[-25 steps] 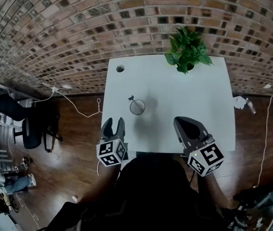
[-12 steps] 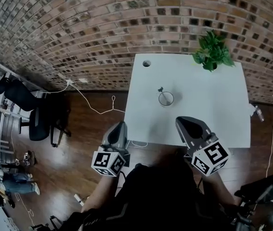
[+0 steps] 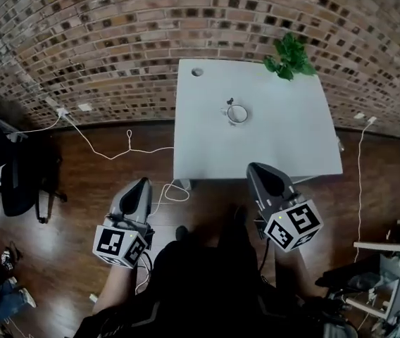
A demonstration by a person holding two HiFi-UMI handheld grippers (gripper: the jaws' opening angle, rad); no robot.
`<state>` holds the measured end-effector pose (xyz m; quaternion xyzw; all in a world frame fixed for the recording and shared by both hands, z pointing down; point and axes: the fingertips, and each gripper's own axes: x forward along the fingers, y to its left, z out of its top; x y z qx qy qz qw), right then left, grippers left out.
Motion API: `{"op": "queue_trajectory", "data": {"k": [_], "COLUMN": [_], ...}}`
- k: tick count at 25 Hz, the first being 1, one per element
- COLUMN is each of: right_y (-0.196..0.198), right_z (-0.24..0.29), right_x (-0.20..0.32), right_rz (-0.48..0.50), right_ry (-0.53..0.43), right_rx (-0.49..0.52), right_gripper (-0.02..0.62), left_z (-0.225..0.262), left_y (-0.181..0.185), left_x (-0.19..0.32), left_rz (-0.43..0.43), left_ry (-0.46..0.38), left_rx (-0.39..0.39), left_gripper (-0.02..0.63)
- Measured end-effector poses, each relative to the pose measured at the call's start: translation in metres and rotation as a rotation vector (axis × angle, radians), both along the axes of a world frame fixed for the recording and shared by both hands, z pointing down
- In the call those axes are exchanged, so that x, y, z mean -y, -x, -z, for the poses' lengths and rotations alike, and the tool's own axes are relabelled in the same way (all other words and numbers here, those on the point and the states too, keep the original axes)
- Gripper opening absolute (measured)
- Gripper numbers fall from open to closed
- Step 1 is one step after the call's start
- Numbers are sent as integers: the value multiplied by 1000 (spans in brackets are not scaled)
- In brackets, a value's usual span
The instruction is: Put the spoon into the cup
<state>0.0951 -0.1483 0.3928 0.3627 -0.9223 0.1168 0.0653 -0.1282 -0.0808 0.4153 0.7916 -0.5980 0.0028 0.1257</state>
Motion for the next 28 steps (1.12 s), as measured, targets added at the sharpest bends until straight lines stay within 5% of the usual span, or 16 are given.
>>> {"op": "queue_trajectory", "data": {"k": [9, 13, 22, 28], "right_y": [-2, -20, -67, -69], "right_z": [18, 16, -18, -19], "right_x": [-58, -78, -87, -104], "right_rz": [4, 26, 16, 54], "right_ry": [-37, -41, 59, 47], "right_rx": [8, 18, 110, 126], "right_gripper": [6, 6, 6, 6], "left_z": [45, 29, 43, 36], "left_y": [3, -15, -72, -80], "left_x": [-29, -56, -83, -104], "left_rz": [60, 101, 61, 91], "left_ry": [-92, -40, 18, 14], "left_rx": [32, 14, 155, 168], "left_gripper": [12, 12, 12, 12]}}
